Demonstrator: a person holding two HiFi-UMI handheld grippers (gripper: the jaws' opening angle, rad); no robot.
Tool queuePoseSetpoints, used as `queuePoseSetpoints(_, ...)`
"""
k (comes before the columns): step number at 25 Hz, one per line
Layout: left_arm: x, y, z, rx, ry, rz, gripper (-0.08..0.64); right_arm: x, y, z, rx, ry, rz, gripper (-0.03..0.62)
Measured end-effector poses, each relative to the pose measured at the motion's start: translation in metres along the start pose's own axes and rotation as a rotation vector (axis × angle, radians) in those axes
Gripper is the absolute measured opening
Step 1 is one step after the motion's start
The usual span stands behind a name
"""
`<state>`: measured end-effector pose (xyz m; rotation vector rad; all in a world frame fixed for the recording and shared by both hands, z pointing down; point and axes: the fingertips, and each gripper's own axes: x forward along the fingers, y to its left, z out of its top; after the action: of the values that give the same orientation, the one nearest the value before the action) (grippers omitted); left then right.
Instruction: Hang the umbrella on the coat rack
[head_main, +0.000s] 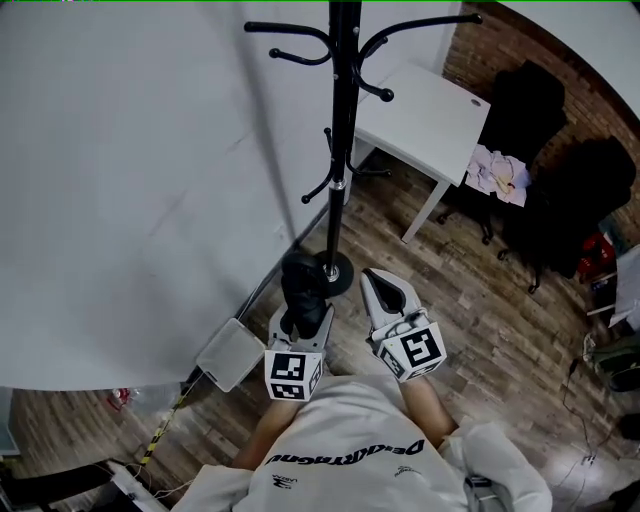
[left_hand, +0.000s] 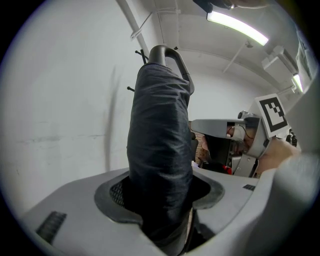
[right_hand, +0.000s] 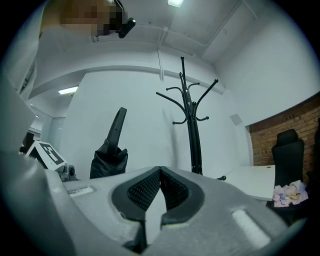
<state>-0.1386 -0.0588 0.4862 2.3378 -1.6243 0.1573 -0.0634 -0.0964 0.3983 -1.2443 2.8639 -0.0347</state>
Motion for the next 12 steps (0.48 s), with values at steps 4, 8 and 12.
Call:
queuePoseSetpoints(4, 0.016, 0.018, 0.008, 0.009, 0.011, -0.040, 0.252, 0.024, -0.006, 0.003, 0.005, 0.003, -0.040, -0.003)
queuePoseSetpoints(8, 0.031, 0.029, 0.009, 0.008, 0.014, -0.065, 0.252, 0.039, -0.010, -0.006, 0.008, 0.021, -0.047, -0.003)
queuePoseSetpoints(12, 0.039, 0.032, 0.002, 0.010, 0.037, -0.075, 0.252, 0.048, -0.015, -0.013, 0.011, 0.034, -0.049, -0.003)
